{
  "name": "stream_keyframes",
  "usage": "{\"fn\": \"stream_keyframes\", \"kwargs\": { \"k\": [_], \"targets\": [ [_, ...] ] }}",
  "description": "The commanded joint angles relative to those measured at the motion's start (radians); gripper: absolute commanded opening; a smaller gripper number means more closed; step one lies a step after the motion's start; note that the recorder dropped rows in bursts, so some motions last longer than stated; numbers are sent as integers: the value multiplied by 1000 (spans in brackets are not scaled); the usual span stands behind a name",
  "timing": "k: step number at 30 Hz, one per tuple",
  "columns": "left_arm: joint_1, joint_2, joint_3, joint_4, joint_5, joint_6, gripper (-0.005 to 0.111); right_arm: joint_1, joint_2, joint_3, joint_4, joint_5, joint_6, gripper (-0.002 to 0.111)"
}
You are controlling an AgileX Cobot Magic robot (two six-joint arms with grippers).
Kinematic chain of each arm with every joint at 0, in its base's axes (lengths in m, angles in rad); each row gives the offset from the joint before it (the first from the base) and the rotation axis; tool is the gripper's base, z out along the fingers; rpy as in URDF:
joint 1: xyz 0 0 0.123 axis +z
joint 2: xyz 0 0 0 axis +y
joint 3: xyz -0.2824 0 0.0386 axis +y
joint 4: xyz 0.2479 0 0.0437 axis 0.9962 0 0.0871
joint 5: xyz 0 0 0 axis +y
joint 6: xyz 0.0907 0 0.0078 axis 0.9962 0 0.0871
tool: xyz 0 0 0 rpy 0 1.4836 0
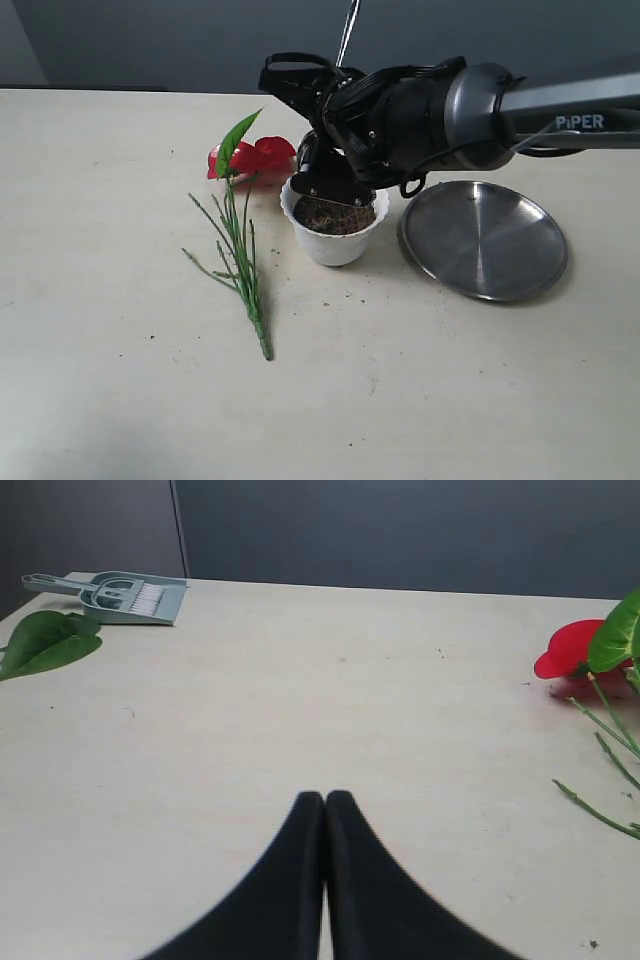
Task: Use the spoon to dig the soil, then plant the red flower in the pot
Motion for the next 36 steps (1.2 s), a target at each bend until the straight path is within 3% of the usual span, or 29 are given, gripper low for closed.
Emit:
{"fn": "stream_keyframes", "kwargs": {
  "k": [1, 13, 26, 36],
  "targets": [
    [1, -5, 5, -1, -6, 1, 0, 7, -14, 3, 84, 66, 49, -1],
    [1, -5, 5, -1, -6, 1, 0, 8, -14, 3, 240, 242, 211, -1],
    [1, -5, 5, -1, -6, 1, 0, 8, -14, 3, 432, 273, 492, -1],
    [1, -5, 5, -1, -6, 1, 0, 8, -14, 3, 565, 359, 525, -1]
  ]
}}
